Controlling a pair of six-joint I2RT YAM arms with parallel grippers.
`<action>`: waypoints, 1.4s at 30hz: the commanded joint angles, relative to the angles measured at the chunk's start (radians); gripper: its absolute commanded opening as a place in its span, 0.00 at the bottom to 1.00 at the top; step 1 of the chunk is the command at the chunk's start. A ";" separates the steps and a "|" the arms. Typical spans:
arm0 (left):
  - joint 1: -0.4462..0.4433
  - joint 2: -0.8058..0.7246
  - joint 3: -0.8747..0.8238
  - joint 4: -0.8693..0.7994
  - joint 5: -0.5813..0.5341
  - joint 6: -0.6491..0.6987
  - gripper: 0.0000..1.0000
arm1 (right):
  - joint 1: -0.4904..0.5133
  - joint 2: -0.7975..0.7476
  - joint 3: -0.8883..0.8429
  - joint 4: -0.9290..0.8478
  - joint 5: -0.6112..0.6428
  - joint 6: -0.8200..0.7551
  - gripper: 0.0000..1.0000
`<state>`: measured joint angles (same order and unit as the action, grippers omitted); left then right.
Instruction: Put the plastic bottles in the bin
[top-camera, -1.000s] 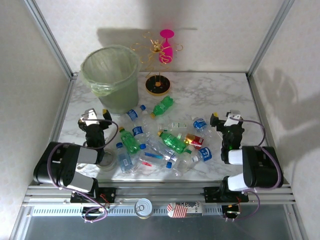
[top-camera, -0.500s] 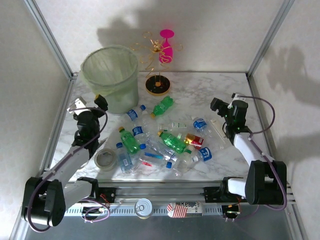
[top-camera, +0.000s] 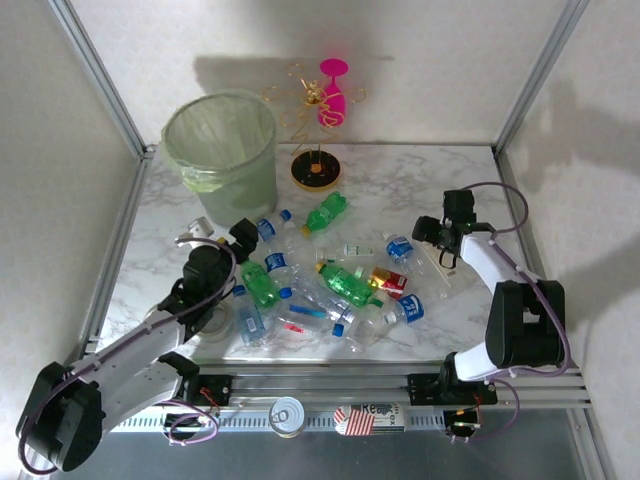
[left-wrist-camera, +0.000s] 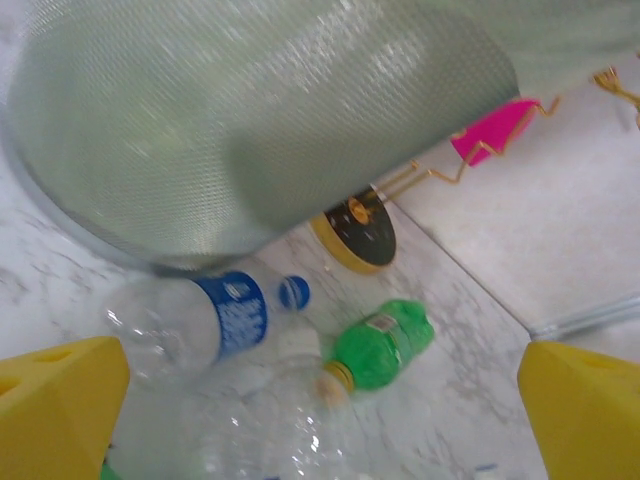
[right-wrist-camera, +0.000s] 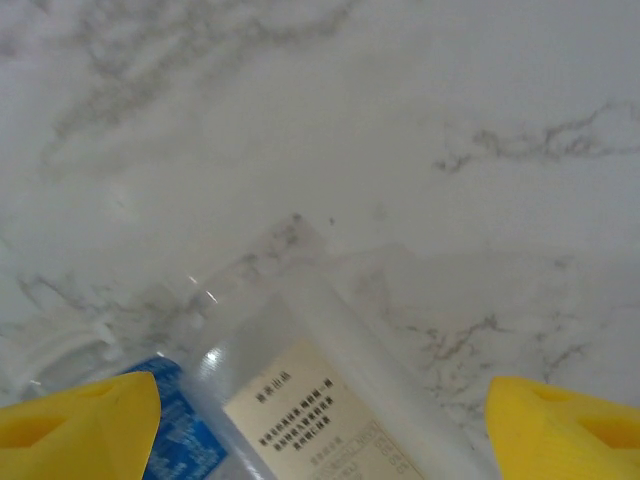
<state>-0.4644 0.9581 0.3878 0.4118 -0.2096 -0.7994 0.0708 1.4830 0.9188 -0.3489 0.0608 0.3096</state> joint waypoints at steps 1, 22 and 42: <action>-0.061 0.050 0.062 0.054 -0.037 -0.034 0.99 | 0.018 0.037 0.027 -0.057 0.047 -0.020 0.86; -0.223 0.323 0.247 0.116 -0.024 -0.013 0.99 | 0.027 0.231 0.081 0.050 0.181 -0.037 0.89; -0.227 0.435 0.407 0.136 0.233 0.113 0.99 | 0.029 -0.034 0.159 0.120 0.118 -0.057 0.46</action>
<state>-0.6796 1.3762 0.7509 0.5148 -0.0910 -0.7471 0.0982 1.5429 1.0294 -0.2836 0.2478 0.2474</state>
